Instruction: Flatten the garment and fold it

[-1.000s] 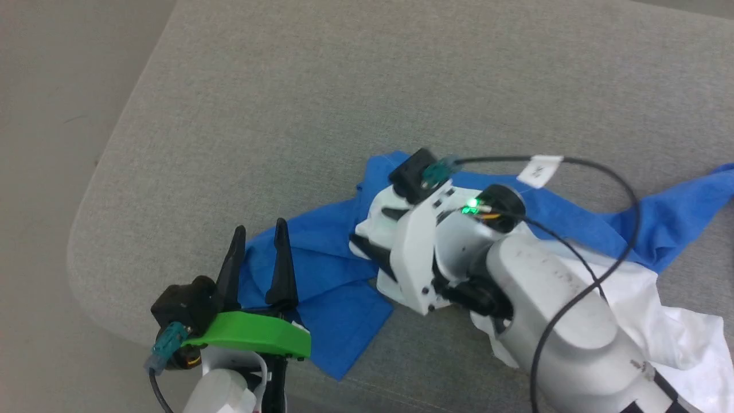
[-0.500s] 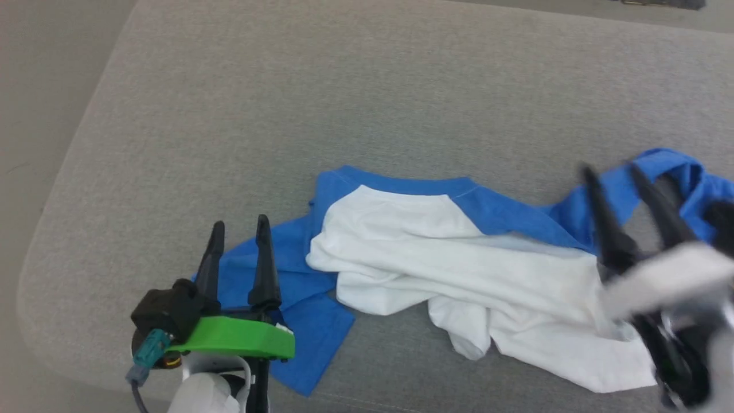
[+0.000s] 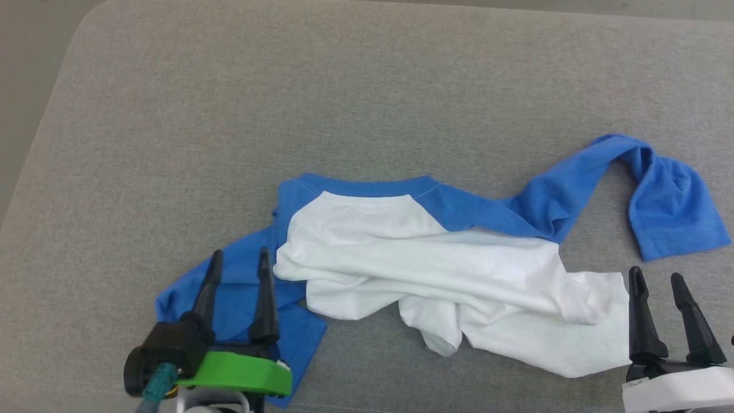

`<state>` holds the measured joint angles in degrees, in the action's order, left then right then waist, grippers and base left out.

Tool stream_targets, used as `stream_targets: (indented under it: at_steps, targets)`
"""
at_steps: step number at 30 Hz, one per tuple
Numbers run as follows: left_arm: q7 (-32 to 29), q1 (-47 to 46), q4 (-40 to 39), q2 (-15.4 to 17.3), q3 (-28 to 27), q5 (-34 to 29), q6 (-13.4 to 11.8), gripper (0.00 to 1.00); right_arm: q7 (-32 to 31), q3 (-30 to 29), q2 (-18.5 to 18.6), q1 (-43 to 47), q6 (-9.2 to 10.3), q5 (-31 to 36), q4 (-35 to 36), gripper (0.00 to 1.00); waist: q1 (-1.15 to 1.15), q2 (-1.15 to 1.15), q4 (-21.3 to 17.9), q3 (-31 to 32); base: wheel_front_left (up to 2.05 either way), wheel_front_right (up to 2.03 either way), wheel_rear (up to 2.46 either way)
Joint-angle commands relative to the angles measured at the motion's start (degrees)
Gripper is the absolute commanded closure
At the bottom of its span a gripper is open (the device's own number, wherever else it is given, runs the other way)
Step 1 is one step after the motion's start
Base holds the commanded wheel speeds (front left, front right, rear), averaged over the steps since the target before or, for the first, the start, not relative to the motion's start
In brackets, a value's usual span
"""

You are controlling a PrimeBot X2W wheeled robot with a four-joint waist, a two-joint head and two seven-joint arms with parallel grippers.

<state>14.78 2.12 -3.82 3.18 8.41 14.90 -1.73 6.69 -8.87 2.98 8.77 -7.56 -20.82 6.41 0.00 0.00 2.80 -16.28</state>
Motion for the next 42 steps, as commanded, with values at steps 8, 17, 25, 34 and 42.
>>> stream_targets:
  at_steps: [8, 17, 25, 34, 42]
  targets:
    - [-11.07, -13.50, -2.13, 4.52, 6.95, -5.92, 5.37, 0.00, 0.82, -1.14, -0.10, -2.56, 0.08, 0.02, -0.38, 0.00, 0.00, 0.00, -0.75, -0.99, 0.00, 0.00, 0.00]
    - [-33.79, -32.29, 5.65, 11.35, 21.59, -8.08, 9.13, 0.00, 0.52, -1.01, -0.10, -4.56, 0.08, 0.20, -0.21, 0.00, 0.00, 0.00, -2.15, -4.41, 0.00, 0.00, 0.00]
    - [-41.07, -44.08, 14.73, 16.71, 37.20, -1.48, 9.20, 0.00, 0.05, 0.01, -0.10, -5.35, 0.08, -0.05, -0.04, 0.00, 0.00, 0.00, -4.21, -6.63, 0.00, 0.00, 0.00]
    - [-44.99, -46.76, 26.91, 15.73, 43.09, 5.91, 9.21, 1.00, -0.39, -0.14, -0.10, -5.83, 0.08, -0.28, 0.82, 0.00, 0.00, 0.00, -5.58, -8.22, 0.00, 0.00, 0.00]
    - [-38.53, -49.74, 26.41, 15.24, 40.91, 8.23, 9.21, 1.00, -0.09, -0.73, -0.10, -6.04, 0.08, -0.68, 0.60, 0.00, 0.00, 0.00, -5.36, -8.14, 0.00, 0.00, 0.00]
